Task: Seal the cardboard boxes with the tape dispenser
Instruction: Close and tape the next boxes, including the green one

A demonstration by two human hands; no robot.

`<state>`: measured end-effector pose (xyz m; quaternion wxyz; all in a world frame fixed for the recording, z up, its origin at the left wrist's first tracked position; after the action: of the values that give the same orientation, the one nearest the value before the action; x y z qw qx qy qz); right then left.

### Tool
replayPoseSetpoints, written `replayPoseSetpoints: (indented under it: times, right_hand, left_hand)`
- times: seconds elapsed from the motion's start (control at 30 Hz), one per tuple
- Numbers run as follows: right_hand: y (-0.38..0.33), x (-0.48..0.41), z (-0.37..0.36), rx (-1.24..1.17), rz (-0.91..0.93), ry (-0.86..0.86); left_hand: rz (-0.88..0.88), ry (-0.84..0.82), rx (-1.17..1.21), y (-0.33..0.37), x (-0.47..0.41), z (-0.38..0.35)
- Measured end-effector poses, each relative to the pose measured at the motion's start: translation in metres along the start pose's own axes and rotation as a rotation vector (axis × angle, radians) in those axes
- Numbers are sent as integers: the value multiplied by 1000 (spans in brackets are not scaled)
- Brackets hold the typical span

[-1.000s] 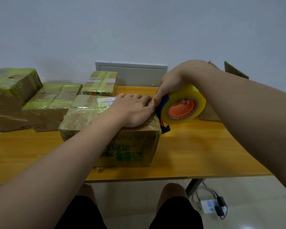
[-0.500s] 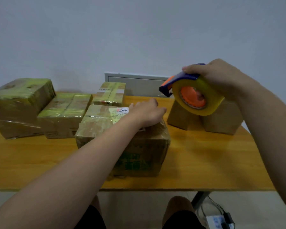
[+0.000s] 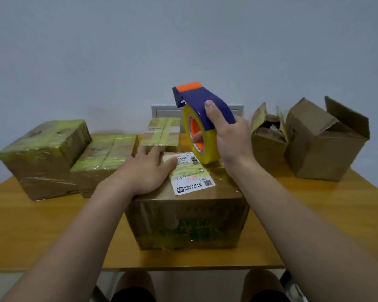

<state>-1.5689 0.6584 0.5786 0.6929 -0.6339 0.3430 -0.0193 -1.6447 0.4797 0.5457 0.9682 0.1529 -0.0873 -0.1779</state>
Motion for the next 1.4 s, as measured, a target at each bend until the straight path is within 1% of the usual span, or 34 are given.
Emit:
replayPoseSetpoints:
  times: [0.07,0.1,0.17,0.23,0.3,0.37,0.43,0.5,0.53,0.57,0.6,0.67,0.7,0.73,0.77,0.8,0.83,0.87,0.93,1.0,1.07,1.13,1.2,1.4]
  right_hand:
    - [9,-2,3,-62,-30,29]
    - [11,-3,6,-109,-54,49]
    - [15,-3,11,-173,-72,76]
    - [15,-1,11,-191,-33,42]
    - [14,1,10,-207,-17,15]
    - [15,0,11,-243,-37,31]
    - [18,-1,11,-271,-54,28]
    - [21,-2,12,-298,-68,47]
    - [22,-3,14,-327,-85,81]
    - [24,-4,15,-361,-107,125]
    - [25,-5,17,-400,-132,166]
    - [29,-7,20,-477,-176,244]
    - [31,-8,22,-507,-194,278]
    - [32,-8,23,-530,-207,304]
    - [34,-8,25,-550,-210,319]
    - [34,-8,26,-570,-203,330]
    - [35,-7,27,-587,-190,343]
    - [35,-6,28,-599,-171,359]
    - [32,-4,31,-592,-113,409]
    - [25,-2,35,-558,-47,460]
    - [20,2,40,-522,16,501]
    - [16,4,52,-491,75,546]
    - [12,6,65,-454,118,556]
    - [1,16,91,-430,137,529]
  left_hand:
    - [-43,-26,84,-7,-3,4]
    - [-65,-23,189,-12,-4,6]
    - [-95,35,482,-23,-3,3]
    - [-112,103,771,-31,-1,-4]
    - [-134,100,1027,-39,-4,-12]
    - [-145,78,1151,-43,-3,-17]
    - [-142,63,1169,-45,-3,-20]
    - [-141,53,1110,-45,0,-19]
    - [-150,50,1037,-44,1,-16]
    - [-167,47,911,-41,3,-11]
    - [-192,64,719,-37,4,-5]
    - [-240,141,175,-29,6,8]
    - [-271,178,-60,-19,11,13]
    - [-337,179,-184,-8,17,14]
    - [-408,113,-191,7,26,10]
    - [-462,16,-149,23,36,2]
    - [-493,-47,-150,37,46,-10]
    - [-505,-43,-223,49,53,-24]
    - [-470,57,-374,70,59,-45]
    - [-440,118,-416,86,58,-56]
    - [-447,140,-434,97,56,-59]
    - [-445,123,-449,105,55,-60]
    - [-428,83,-468,112,53,-60]
    - [-336,-26,-524,130,43,-54]
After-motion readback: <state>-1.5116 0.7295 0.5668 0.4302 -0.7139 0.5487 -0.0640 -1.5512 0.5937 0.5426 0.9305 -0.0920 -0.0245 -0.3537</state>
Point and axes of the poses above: each hand's wrist, its own x-axis away from the middle knuckle, its own z-axis out of the back of the hand, y = z × x, the point moved 2 cm from there along -x, towards the middle knuckle, and after that the axes turned 3 degrees about z, right-handed, at the moved point
